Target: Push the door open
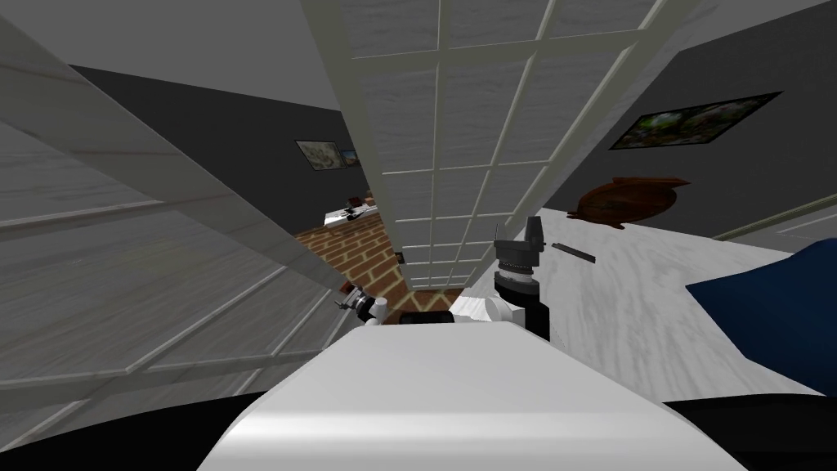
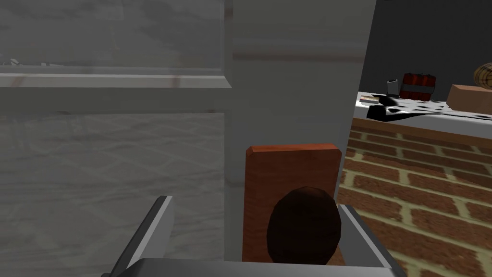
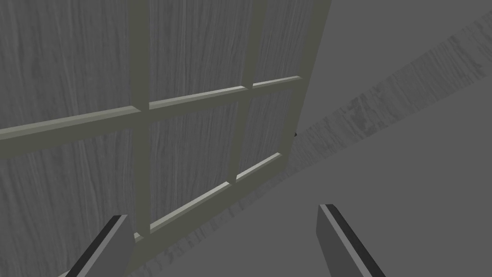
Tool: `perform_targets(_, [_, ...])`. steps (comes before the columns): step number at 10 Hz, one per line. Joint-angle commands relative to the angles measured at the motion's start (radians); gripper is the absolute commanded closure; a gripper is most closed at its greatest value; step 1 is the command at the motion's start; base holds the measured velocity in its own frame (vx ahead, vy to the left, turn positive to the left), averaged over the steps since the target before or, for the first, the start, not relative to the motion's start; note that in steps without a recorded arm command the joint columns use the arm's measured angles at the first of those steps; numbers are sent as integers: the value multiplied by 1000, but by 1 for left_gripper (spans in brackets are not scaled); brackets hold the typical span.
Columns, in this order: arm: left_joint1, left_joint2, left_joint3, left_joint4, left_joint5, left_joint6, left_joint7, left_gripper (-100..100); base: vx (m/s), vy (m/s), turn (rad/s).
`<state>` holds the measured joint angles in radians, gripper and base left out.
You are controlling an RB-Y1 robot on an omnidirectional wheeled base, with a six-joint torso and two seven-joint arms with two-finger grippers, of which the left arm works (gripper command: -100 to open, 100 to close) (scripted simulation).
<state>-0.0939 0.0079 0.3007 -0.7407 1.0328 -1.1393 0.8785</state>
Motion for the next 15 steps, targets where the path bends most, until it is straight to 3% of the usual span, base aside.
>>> perform_targets(1, [6,14,19,14,9,-33,9,100,15,34,-49])
perform_targets(7, [-7,2,57,36,49,-79,-5,100,37,62,-58])
perform_targets(15, [-14,-10,79,47,71,-105,-12,100,19,25,-18])
